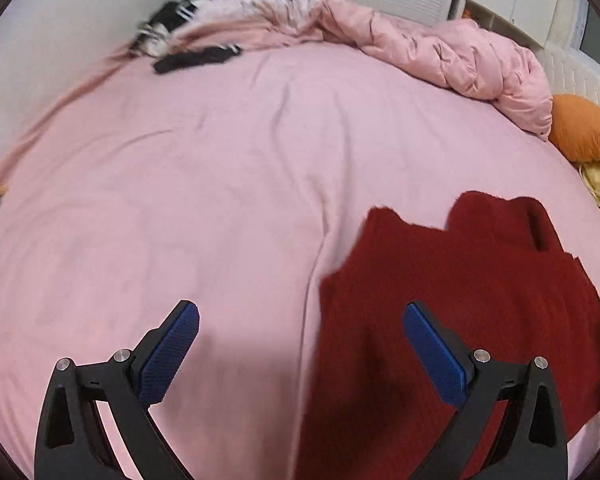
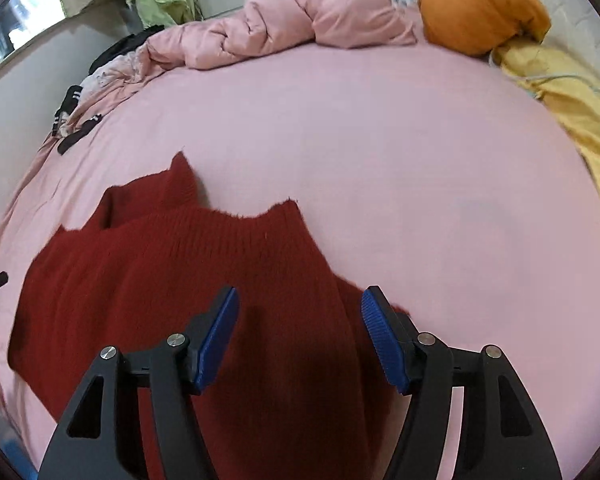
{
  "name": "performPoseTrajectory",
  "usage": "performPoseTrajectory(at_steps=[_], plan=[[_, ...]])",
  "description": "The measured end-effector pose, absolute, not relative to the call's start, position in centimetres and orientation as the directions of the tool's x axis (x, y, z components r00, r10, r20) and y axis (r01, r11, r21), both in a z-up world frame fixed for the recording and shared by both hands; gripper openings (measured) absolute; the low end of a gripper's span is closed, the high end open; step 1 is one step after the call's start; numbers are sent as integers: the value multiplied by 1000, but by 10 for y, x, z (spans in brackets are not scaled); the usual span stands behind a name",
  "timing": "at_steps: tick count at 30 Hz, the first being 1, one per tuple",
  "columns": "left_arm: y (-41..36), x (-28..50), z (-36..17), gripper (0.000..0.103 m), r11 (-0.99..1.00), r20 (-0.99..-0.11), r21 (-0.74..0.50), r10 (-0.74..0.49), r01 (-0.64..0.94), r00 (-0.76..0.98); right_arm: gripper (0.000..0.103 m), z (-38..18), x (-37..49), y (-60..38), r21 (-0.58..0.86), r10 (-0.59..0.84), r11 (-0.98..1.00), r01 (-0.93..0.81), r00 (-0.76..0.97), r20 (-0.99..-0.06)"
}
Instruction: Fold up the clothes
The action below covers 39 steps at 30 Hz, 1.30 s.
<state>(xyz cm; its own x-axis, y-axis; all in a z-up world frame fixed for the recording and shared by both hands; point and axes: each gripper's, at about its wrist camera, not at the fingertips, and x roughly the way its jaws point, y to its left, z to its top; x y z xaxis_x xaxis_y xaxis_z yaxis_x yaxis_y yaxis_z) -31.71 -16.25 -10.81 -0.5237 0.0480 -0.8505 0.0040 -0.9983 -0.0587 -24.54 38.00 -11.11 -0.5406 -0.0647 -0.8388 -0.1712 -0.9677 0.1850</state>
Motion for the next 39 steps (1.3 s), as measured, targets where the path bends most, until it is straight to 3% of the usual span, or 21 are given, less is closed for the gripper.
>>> performPoseTrajectory(at_steps=[5, 11, 12, 13, 14, 15, 16, 18, 20, 23, 28, 30, 37, 39], plan=[[-156, -350, -136, 103, -994, -880, -101, 110, -44, -462, 65, -132, -276, 392, 207, -63, -948, -241, -495, -867], [-132, -371, -176, 102, -996, -935, -83, 93, -44, -343, 65, -159, -280, 396, 237, -60, -918, -319, -477, -877], [-130, -370, -173, 91, -995, -922, -87, 98, -44, -376, 63, -158, -279, 394, 243, -66, -917, -316, -481, -874], [-127, -367, -167, 56, -990, -901, -125, 140, -65, -411, 41, -157, -279, 391, 262, -97, -922, -285, -483, -870], [-124, -365, -162, 36, -984, -878, -159, 180, -86, -443, 31, -155, -278, 388, 270, -121, -929, -252, -483, -867], [-122, -363, -160, 27, -984, -878, -150, 176, -93, -446, 24, -151, -278, 385, 248, -113, -942, -226, -482, -869], [-119, -361, -158, 27, -985, -877, -142, 172, -100, -449, 16, -148, -276, 381, 218, -100, -957, -193, -486, -868], [-113, -358, -153, 20, -986, -879, -97, 147, -132, -454, 13, -142, -271, 377, 197, -99, -969, -149, -493, -864], [-114, -352, -141, 19, -985, -859, -74, 143, -156, -492, 12, -134, -264, 376, 192, -102, -973, -124, -517, -850], [-126, -342, -122, 17, -975, -809, -160, 218, -153, -546, 12, -113, -249, 379, 224, -110, -967, -123, -589, -800], [-121, -309, -96, 15, -964, -757, -149, 255, -220, -601, 12, -88, -226, 373, 235, -129, -968, -86, -634, -763], [-124, -297, -84, 14, -952, -729, -210, 303, -221, -613, 12, -77, -213, 368, 263, -159, -963, -63, -653, -740], [-127, -241, -50, 10, -940, -658, -236, 340, -245, -672, 10, -31, -160, 343, 301, -226, -953, 29, -729, -646], [-128, -225, -40, 10, -937, -636, -244, 350, -252, -688, 10, -25, -152, 337, 241, -190, -970, 34, -723, -664]])
